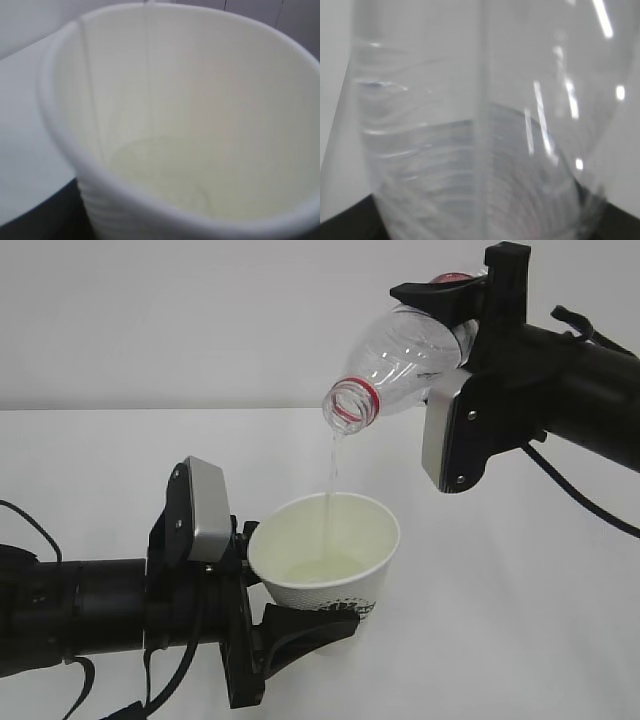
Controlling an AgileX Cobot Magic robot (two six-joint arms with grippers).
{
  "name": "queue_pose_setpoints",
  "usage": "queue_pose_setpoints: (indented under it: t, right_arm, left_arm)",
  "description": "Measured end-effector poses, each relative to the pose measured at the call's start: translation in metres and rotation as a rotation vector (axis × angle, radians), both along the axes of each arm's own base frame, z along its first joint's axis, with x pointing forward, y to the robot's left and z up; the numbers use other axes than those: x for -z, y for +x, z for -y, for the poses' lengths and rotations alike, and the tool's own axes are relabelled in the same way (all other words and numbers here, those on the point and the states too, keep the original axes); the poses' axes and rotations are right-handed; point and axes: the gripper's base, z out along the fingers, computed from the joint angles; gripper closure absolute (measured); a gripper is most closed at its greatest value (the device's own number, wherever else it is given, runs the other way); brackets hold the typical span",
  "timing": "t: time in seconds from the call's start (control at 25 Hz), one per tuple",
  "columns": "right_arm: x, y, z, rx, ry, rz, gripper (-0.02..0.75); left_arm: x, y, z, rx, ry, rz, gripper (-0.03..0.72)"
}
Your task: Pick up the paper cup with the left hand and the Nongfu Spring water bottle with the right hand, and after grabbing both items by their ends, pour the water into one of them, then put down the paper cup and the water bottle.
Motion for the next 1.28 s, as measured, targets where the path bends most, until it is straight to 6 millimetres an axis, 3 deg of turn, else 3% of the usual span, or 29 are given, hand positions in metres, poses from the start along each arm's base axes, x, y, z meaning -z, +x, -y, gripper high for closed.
queue_pose_setpoints:
  t: [1.28]
  right_arm:
    - [0.0000,0.0001,0.0001,0.001,-0.016,0.013,0.263]
  left_arm:
    - [0.0000,0.0000,0.0000,0.000,0.000,0.000,0.193]
